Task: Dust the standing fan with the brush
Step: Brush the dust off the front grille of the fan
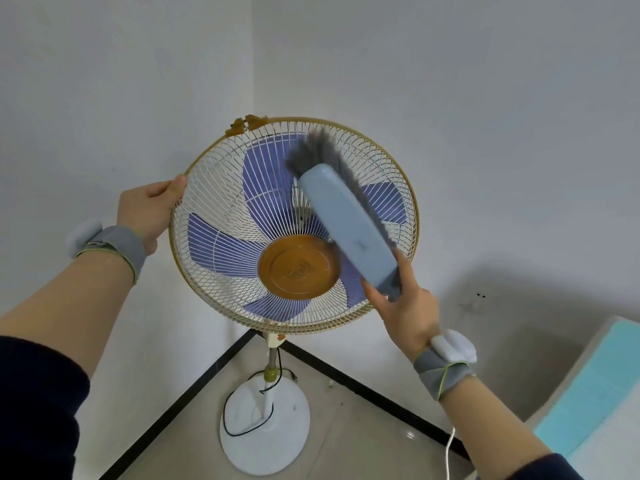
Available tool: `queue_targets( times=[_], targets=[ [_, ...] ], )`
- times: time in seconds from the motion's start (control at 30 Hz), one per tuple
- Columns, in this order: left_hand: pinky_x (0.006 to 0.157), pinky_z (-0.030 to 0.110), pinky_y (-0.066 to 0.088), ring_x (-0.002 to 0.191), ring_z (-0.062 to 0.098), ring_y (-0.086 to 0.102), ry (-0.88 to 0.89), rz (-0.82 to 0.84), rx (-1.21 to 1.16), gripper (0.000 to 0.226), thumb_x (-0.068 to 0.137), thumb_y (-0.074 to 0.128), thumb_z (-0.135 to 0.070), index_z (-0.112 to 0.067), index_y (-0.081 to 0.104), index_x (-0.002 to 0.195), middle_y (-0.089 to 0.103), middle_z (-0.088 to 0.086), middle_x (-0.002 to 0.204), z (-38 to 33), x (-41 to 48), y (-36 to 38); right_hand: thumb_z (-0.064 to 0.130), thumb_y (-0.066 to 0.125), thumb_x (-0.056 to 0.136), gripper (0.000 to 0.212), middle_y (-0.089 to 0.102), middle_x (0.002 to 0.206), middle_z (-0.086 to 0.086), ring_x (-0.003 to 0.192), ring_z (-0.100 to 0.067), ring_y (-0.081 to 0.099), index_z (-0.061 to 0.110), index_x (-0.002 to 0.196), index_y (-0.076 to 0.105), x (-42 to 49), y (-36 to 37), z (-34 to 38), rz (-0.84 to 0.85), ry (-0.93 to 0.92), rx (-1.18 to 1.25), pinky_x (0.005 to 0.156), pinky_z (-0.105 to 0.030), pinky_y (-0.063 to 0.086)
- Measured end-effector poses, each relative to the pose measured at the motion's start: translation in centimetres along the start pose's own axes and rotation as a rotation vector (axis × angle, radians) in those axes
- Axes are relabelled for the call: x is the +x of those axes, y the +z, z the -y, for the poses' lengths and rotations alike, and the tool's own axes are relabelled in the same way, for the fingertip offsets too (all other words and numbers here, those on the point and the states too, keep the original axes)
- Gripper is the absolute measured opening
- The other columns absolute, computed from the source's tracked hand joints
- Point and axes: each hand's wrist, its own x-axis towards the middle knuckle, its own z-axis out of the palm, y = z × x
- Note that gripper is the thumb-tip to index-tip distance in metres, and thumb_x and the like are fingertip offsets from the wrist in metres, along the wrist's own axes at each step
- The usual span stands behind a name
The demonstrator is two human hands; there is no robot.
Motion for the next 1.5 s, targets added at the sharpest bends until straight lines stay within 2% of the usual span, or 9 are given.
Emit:
queue_targets(
  times=[0.1, 0.2, 0.37, 0.5, 0.8, 1.0, 1.27, 1.37, 1.5],
  targets=[
    [0.102, 0.041, 0.048, 0.099, 0.015, 0.062, -0.001, -0.002, 0.008, 0.049, 0.085, 0.069, -0.043, -0.01, 0.067, 0.121, 0.068, 0.003, 0.106, 0.0, -0.2, 0.1, 0.053, 0.065, 0.08, 0.072, 0.072, 0.081, -0.005, 0.062, -0.026, 0.067, 0.034, 0.14, 0.029, -0.5, -0.3, 0.2, 0.128, -0.176, -0.149, 0.058, -0.037, 0.058],
    [0.102, 0.042, 0.048, 0.1, 0.015, 0.061, 0.002, 0.0, 0.016, 0.048, 0.086, 0.068, -0.042, -0.01, 0.066, 0.122, 0.068, 0.002, 0.106, -0.3, -0.3, 0.3, 0.054, 0.066, 0.079, 0.076, 0.072, 0.078, -0.008, 0.059, -0.026, 0.068, 0.031, 0.143, 0.033, 1.6, -2.1, 2.3, 0.058, -0.269, -0.119, 0.056, -0.039, 0.058],
    [0.101, 0.043, 0.049, 0.096, 0.015, 0.062, 0.008, 0.015, 0.024, 0.046, 0.087, 0.068, -0.041, -0.01, 0.067, 0.121, 0.069, 0.002, 0.104, -0.3, -0.7, 0.7, 0.055, 0.061, 0.082, 0.084, 0.07, 0.093, -0.019, 0.077, -0.043, 0.064, 0.036, 0.15, 0.015, 8.0, -6.0, 6.6, -0.126, -0.147, -0.14, 0.068, -0.046, 0.054],
    [0.096, 0.038, 0.051, 0.084, 0.008, 0.061, 0.019, 0.01, 0.027, 0.046, 0.087, 0.067, -0.041, -0.009, 0.067, 0.121, 0.069, 0.003, 0.105, -0.3, -0.8, 0.6, 0.056, 0.054, 0.085, 0.08, 0.068, 0.094, -0.018, 0.082, -0.04, 0.062, 0.05, 0.146, 0.002, 9.6, -6.8, 7.2, 0.019, -0.141, -0.325, 0.071, -0.041, 0.049],
    [0.098, 0.044, 0.051, 0.095, 0.015, 0.063, 0.013, 0.003, 0.051, 0.048, 0.085, 0.069, -0.045, -0.011, 0.069, 0.119, 0.071, 0.004, 0.108, -0.1, -0.4, 0.4, 0.045, 0.064, 0.084, 0.08, 0.061, 0.056, -0.003, 0.041, -0.013, 0.039, 0.031, 0.149, 0.018, 5.2, -3.8, 4.2, 0.018, -0.455, -0.324, 0.045, -0.024, 0.044],
    [0.099, 0.045, 0.05, 0.095, 0.016, 0.063, 0.008, 0.017, 0.028, 0.049, 0.084, 0.069, -0.044, -0.01, 0.068, 0.119, 0.07, 0.004, 0.106, -0.3, -0.2, 0.6, 0.046, 0.069, 0.079, 0.086, 0.062, 0.054, 0.0, 0.038, -0.015, 0.053, 0.036, 0.147, 0.016, 3.3, -3.5, 2.8, 0.093, -0.52, -0.366, 0.04, -0.027, 0.051],
    [0.098, 0.042, 0.05, 0.094, 0.015, 0.061, 0.01, 0.009, 0.007, 0.048, 0.086, 0.069, -0.039, -0.007, 0.066, 0.122, 0.069, 0.004, 0.109, -0.6, -0.5, 1.6, 0.056, 0.05, 0.084, 0.07, 0.069, 0.075, -0.018, 0.061, -0.039, 0.064, 0.039, 0.147, 0.024, 10.2, -8.7, 8.7, -0.018, -0.535, -0.463, 0.056, -0.035, 0.047],
    [0.094, 0.037, 0.052, 0.086, 0.01, 0.062, 0.022, 0.008, 0.004, 0.047, 0.087, 0.068, -0.039, -0.008, 0.066, 0.122, 0.068, 0.003, 0.106, -0.6, -0.4, 1.8, 0.054, 0.052, 0.087, 0.071, 0.069, 0.093, -0.016, 0.076, -0.037, 0.062, 0.045, 0.147, 0.015, 12.3, -8.8, 10.3, 0.122, -0.53, -0.559, 0.063, -0.035, 0.043],
    [0.086, 0.031, 0.052, 0.073, 0.001, 0.059, 0.023, 0.01, -0.02, 0.047, 0.085, 0.07, -0.041, -0.009, 0.068, 0.12, 0.07, 0.005, 0.102, -0.2, 0.0, 1.6, 0.05, 0.054, 0.088, 0.069, 0.068, 0.095, -0.007, 0.067, -0.021, 0.053, 0.041, 0.147, 0.019, 12.1, -8.2, 9.6, 0.31, -0.608, -0.527, 0.059, -0.027, 0.041]
  ],
)
